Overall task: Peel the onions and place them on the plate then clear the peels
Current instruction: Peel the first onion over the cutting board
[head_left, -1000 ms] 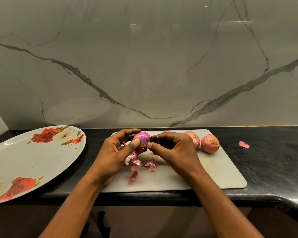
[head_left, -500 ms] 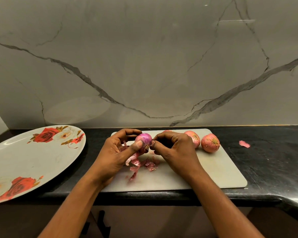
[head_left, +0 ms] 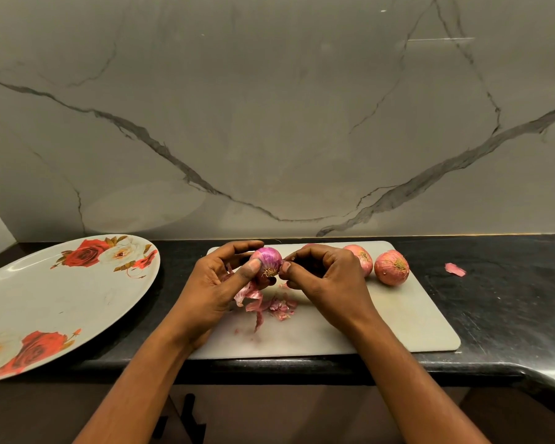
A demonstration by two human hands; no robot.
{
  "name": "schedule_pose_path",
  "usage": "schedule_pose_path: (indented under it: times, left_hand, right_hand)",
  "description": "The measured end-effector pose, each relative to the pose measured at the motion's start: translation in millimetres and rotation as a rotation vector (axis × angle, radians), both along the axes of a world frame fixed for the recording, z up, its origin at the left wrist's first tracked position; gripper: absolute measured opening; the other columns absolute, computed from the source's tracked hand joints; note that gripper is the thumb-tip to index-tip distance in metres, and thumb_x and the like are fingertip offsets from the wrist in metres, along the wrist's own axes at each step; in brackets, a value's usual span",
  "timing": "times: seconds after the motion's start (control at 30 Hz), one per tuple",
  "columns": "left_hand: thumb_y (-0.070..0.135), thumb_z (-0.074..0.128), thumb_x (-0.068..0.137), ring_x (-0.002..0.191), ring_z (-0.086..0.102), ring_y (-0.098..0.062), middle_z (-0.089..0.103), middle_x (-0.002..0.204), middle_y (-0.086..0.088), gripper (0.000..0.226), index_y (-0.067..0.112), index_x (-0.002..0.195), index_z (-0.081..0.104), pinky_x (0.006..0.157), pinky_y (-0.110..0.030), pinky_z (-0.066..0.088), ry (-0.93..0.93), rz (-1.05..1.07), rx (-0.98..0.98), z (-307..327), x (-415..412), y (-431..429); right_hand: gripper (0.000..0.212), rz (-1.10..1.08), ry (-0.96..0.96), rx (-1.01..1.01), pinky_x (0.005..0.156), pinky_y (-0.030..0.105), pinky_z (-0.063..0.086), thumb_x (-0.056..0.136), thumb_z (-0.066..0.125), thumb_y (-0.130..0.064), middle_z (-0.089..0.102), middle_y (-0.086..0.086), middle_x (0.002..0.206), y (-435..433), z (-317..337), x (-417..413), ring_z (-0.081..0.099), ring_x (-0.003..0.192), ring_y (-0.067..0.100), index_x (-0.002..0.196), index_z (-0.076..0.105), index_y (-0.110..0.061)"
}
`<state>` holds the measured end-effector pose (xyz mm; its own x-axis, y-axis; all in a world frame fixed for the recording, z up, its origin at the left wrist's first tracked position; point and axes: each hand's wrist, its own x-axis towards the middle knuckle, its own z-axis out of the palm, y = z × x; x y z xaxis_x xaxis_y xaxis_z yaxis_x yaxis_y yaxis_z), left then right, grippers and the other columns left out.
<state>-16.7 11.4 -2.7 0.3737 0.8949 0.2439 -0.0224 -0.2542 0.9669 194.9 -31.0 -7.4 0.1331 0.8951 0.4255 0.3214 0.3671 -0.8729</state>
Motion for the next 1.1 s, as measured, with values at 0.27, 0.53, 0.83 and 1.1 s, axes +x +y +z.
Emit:
schedule_pose_path:
  times: [0.27,0.53,0.83,1.1]
  left_hand:
    - [0.026,0.071,0.094,0.126,0.068,-0.028,0.071,0.131,-0.003,0.038,0.025,0.131,0.071,0.104,-0.051,0.057,-0.004,0.001,0.012,-1,0,0]
    - [0.02,0.064,0.096,0.109,0.076,-0.034,0.074,0.126,0.0,0.037,0.021,0.133,0.068,0.095,-0.041,0.063,-0.054,-0.024,-0.058,2,1,-3]
    - [0.021,0.063,0.098,0.12,0.072,-0.031,0.072,0.131,-0.001,0.04,0.023,0.137,0.067,0.098,-0.038,0.061,-0.03,-0.033,-0.042,3,1,-4]
    - [0.014,0.061,0.099,0.121,0.071,-0.016,0.075,0.128,0.006,0.04,0.016,0.139,0.066,0.093,-0.024,0.059,0.005,-0.081,0.013,7,3,-11]
  right_hand:
    - [0.004,-0.006,-0.029,0.013,0.078,0.044,0.066,0.093,0.078,-0.015,0.079,-0.004,0.085,1,-1,-1,0.078,0.082,0.016,0.093,0.082,-0.016]
    - [0.008,-0.076,0.045,-0.02,0.076,0.05,0.066,0.089,0.076,-0.017,0.079,0.0,0.08,5,-6,3,0.08,0.079,0.02,0.082,0.078,-0.021]
    - [0.026,-0.022,0.079,-0.059,0.085,0.043,0.066,0.09,0.082,-0.013,0.081,-0.002,0.104,2,-3,1,0.079,0.094,0.014,0.116,0.08,-0.017]
    - [0.024,0.091,0.084,-0.042,0.087,0.043,0.065,0.091,0.083,-0.027,0.082,-0.005,0.102,-3,4,-2,0.079,0.096,0.014,0.114,0.082,-0.022]
